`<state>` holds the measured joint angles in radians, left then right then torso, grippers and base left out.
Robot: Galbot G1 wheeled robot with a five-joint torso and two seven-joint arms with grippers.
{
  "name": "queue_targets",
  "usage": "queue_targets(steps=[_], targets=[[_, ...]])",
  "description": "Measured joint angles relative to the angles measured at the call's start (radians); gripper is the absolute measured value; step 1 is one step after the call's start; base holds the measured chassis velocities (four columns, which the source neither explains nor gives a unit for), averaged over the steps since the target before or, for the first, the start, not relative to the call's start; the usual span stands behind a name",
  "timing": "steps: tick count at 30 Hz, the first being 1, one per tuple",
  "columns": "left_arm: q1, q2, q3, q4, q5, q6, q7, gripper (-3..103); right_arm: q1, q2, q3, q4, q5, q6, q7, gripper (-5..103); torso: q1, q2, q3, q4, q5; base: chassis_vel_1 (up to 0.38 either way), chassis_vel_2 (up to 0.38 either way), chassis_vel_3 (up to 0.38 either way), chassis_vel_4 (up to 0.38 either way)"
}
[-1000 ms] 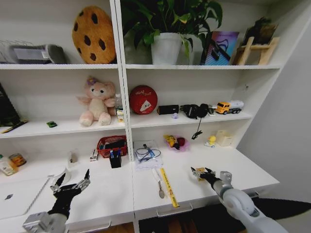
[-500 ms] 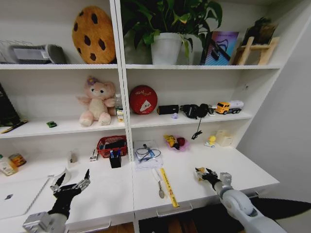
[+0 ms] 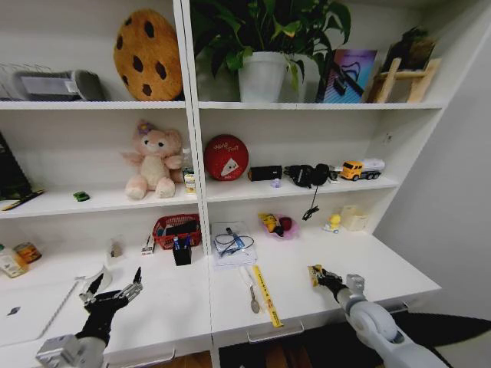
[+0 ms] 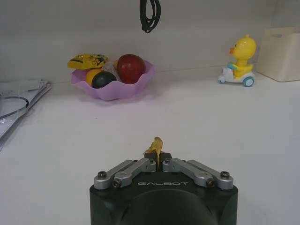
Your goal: Organize the objects on the table.
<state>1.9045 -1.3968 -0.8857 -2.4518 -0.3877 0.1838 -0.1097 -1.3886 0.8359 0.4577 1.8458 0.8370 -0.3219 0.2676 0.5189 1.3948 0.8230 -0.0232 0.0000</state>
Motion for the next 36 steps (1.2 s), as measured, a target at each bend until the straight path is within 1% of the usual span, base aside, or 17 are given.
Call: queue_targets(steps=[1,3,7,11,13,14,16,18,19,20,21,23,26,28,31,34,36], targets=[[0.0,0.0,0.0,0.0,0.0,0.0,0.0,100,0.0,0.0,0.0,0.0,0.0,0.0,0.0,5,0.0,0.0,0.0,0.0,0.0,0.0,0.0,0.0,0.0],[0.0,0.0,0.0,0.0,0.0,0.0,0.0,100,-0.007,-0.003,-0.001,0.008,-0.005,0.003,0.001,1,0.0,0.0,0.0,-0.0001,0.0,0.0,0.0,0.0,0.0],[0.0,0.0,0.0,0.0,0.0,0.0,0.0,100,-0.004,-0.008,-0.006,0.031,-0.006,0.003,0.002,0,0.0,0.0,0.0,-0.0003,0.0,0.0,0.0,0.0,0.0],[0.0,0.0,0.0,0.0,0.0,0.0,0.0,100,0.071,-0.028,-0.028,0.047,0.0,0.003,0.0,0,0.0,0.0,0.0,0.0001,0.0001,0.0,0.0,0.0,0.0],[0.0,0.0,0.0,0.0,0.0,0.0,0.0,100,0.102,-0.037,-0.035,0.047,0.002,0.003,-0.002,0,0.0,0.0,0.0,0.0005,-0.0005,0.0,0.0,0.0,0.0],[0.0,0.0,0.0,0.0,0.0,0.0,-0.001,100,0.145,-0.046,-0.051,0.035,0.011,0.002,-0.003,0,0.0,0.0,0.0,-0.0004,0.0002,0.0,0.0,0.0,0.0],[0.0,0.0,0.0,0.0,0.0,0.0,0.0,100,0.17,-0.05,-0.063,0.028,0.017,0.001,-0.003,0,0.0,0.0,0.0,-0.0008,0.0,0.0,0.0,0.0,0.0],[0.0,0.0,0.0,0.0,0.0,0.0,0.0,100,0.379,-0.053,-0.18,-0.052,0.06,-0.001,-0.005,0,0.0,0.0,0.0,0.0006,-0.0005,0.0,0.0,0.0,0.0],[0.0,0.0,0.0,0.0,0.0,0.0,0.0,100,0.379,-0.053,-0.18,-0.052,0.06,-0.001,-0.005,0,0.0,0.0,0.0,0.0006,-0.0005,0.0,0.0,0.0,0.0],[0.0,0.0,0.0,0.0,0.0,0.0,0.0,100,0.473,-0.035,-0.252,-0.109,0.073,0.005,-0.01,0,0.0,0.0,0.0,0.0003,0.0001,0.0,0.0,0.0,0.0],[0.0,0.0,0.0,0.0,0.0,0.0,0.0,100,0.473,-0.035,-0.252,-0.109,0.073,0.005,-0.01,0,0.0,0.0,0.0,0.0003,0.0001,0.0,0.0,0.0,0.0],[0.0,0.0,0.0,0.0,0.0,0.0,0.0,100,0.598,0.0,-0.339,-0.202,0.078,0.017,-0.014,0,0.0,0.0,0.0,0.0001,-0.0002,0.0,0.0,0.0,0.0],[0.0,0.0,0.0,0.0,0.0,0.0,0.0,100,0.657,0.017,-0.378,-0.255,0.073,0.029,-0.023,0,0.0,0.0,0.0,0.0004,-0.0001,0.0,0.0,0.0,0.0],[0.0,0.0,0.0,0.0,0.0,0.0,0.0,100,0.729,0.041,-0.425,-0.347,0.036,0.065,-0.052,0,0.0,0.0,0.0,0.0,0.0,0.0,0.0,0.0,0.0],[0.0,0.0,0.0,0.0,0.0,0.0,0.0,100,0.746,0.048,-0.436,-0.375,0.026,0.075,-0.06,0,0.0,0.0,0.0,-0.0002,-0.0002,0.0,0.0,0.0,0.0],[0.0,0.0,0.0,0.0,0.0,0.0,0.0,100,0.792,0.075,-0.47,-0.468,-0.025,0.125,-0.086,0,0.0,0.0,0.0,-0.0002,0.0001,0.0,0.0,0.0,0.0],[0.0,0.0,0.0,0.0,0.0,0.0,0.0,100,0.807,0.086,-0.481,-0.496,-0.041,0.141,-0.092,0,0.0,0.0,0.0,-0.0002,-0.0001,0.0,0.0,0.0,0.0]])
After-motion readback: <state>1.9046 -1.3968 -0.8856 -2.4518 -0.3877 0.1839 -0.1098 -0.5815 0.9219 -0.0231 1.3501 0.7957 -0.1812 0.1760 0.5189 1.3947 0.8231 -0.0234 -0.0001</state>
